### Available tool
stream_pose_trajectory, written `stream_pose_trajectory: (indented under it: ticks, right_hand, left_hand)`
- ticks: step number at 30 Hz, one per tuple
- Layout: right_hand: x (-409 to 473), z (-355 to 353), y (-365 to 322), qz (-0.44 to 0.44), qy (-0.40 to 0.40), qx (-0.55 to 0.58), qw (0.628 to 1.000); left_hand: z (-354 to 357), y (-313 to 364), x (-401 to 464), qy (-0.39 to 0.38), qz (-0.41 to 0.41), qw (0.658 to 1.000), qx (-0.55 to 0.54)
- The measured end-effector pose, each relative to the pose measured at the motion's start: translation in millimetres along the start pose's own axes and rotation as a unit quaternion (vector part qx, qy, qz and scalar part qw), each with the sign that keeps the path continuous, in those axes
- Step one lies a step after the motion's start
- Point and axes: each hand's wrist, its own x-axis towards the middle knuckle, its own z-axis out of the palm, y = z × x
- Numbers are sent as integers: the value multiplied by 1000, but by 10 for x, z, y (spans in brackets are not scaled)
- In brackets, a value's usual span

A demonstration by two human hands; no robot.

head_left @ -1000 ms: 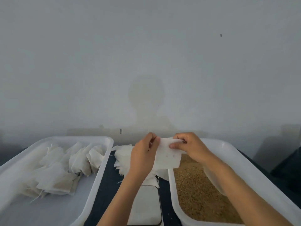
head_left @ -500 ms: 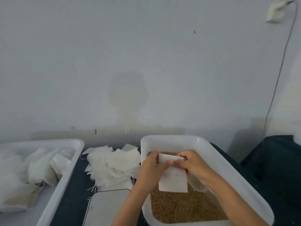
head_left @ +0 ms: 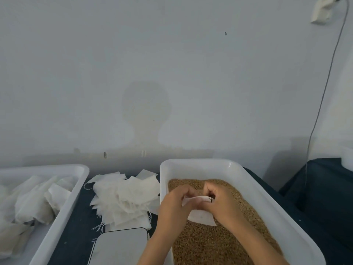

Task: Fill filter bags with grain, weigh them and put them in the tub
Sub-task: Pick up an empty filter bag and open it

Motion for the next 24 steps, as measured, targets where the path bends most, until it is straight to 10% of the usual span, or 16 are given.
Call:
stream_pose_trajectory:
  ticks: [10, 15, 24]
  right_hand:
    - [-34, -34, -66, 13, -41, 106, 993]
    - [-56, -13, -41, -30, -12, -57, 998]
    - [-95, -14, -170, 53, -154, 228, 960]
  left_hand:
    - [-7, -63, 46, 60, -89, 985, -136]
    - [16, -94, 45, 59, -90, 979, -172]
    - [26, -91, 30, -10, -75, 973, -218]
